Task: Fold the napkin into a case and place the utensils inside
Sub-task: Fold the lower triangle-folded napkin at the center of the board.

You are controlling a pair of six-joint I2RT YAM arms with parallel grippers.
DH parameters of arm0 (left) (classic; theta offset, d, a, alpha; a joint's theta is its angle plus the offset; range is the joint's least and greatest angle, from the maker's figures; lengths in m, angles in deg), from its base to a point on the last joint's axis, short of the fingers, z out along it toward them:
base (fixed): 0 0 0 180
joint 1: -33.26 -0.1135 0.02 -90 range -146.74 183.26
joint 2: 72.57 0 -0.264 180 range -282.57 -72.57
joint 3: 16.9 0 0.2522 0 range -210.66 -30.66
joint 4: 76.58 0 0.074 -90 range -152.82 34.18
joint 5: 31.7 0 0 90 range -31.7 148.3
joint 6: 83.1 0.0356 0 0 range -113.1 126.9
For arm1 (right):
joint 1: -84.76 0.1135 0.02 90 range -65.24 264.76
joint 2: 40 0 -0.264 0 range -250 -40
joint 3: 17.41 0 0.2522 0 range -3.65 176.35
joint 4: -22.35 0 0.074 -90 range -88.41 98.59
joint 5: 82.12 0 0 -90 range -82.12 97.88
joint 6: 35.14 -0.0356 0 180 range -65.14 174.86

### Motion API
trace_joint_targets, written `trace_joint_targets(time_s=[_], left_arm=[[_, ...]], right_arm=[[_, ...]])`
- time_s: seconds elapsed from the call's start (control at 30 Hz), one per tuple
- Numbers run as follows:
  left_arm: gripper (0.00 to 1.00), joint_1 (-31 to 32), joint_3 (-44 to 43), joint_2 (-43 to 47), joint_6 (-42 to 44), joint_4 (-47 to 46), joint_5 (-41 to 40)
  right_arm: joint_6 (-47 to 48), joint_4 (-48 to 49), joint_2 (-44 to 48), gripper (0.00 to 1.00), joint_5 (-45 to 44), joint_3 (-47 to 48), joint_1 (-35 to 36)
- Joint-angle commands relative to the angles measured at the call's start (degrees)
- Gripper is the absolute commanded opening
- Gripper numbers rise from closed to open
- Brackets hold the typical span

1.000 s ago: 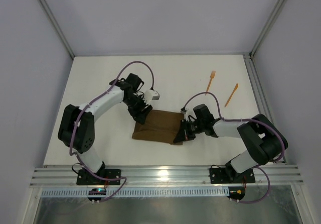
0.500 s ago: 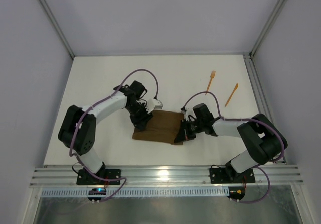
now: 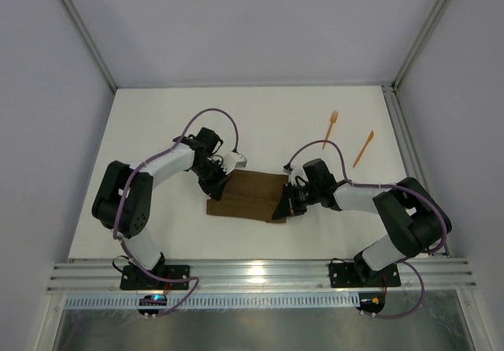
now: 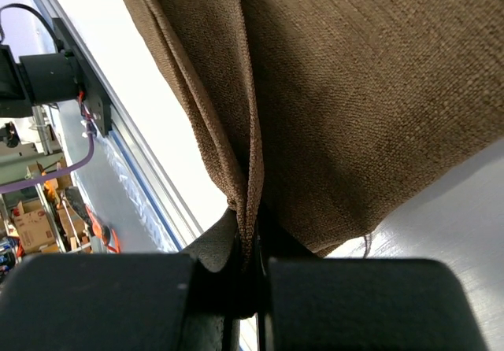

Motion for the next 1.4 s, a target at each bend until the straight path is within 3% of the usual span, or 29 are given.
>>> trace_joint_targets(time_s=[0.0,0.13,0.2,0.23,0.27,0.33,0.4,0.53,0.77,0.87,1.0,1.03,1.37], left_arm=[[0.0,-1.3,-0.2,-1.13,-0.74,-0.73,1.15],[0.0,-2.0,-0.02,-1.39,-1.09,-0.91,2.12],[0.12,-2.7,-0.19,-1.91,-1.18,-0.91,3.95],[0.32,-3.49,-0.89,-2.18,-1.53,-0.82,4.92],[0.39,-3.85,-1.25,-2.44,-1.62,-0.56,6.07],[0.46,-4.64,-2.21,-2.18,-2.4,-0.64,7.66],[0.46,-4.82,-2.74,-1.39,-3.37,-1.52,8.1],[0.31,-4.9,-3.8,-1.65,-4.96,-2.49,8.54],[0.37,-4.9,-4.06,-4.29,-4.78,-2.14,9.94],[0.35,-4.9,-4.24,-4.82,-4.96,-2.31,9.77],[0.03,-4.9,-4.06,-5.17,-4.69,-2.4,7.85],[0.0,-4.9,-3.54,-5.17,-5.13,-2.92,7.14],[0.0,-7.54,-5.38,-8.59,-5.93,-2.41,8.8]], right_arm=[[0.5,0.65,-0.8,0.03,1.24,1.64,-1.37],[0.5,1.0,-1.33,0.03,1.95,2.17,-1.72],[1.11,0.39,-1.59,0.03,2.04,2.69,-1.9],[1.29,0.04,-1.86,0.03,2.12,2.87,-1.9],[1.56,-0.23,-2.38,0.03,2.12,3.05,-1.9],[1.91,-0.23,-3.09,0.03,2.3,3.23,-1.99],[1.91,0.03,-3.35,0.03,2.3,3.23,-1.99],[2.09,-0.05,-3.7,0.03,2.04,3.49,-1.9],[2.79,-0.84,-3.97,0.03,1.69,3.75,-1.9],[2.96,-1.02,-3.97,0.03,1.6,3.75,-1.9],[2.88,-0.93,-3.88,0.03,1.6,3.75,-1.99],[2.88,-0.84,-3.79,0.03,1.68,3.84,-1.9],[0.16,2.14,-3.09,0.03,3.62,3.67,-3.83]])
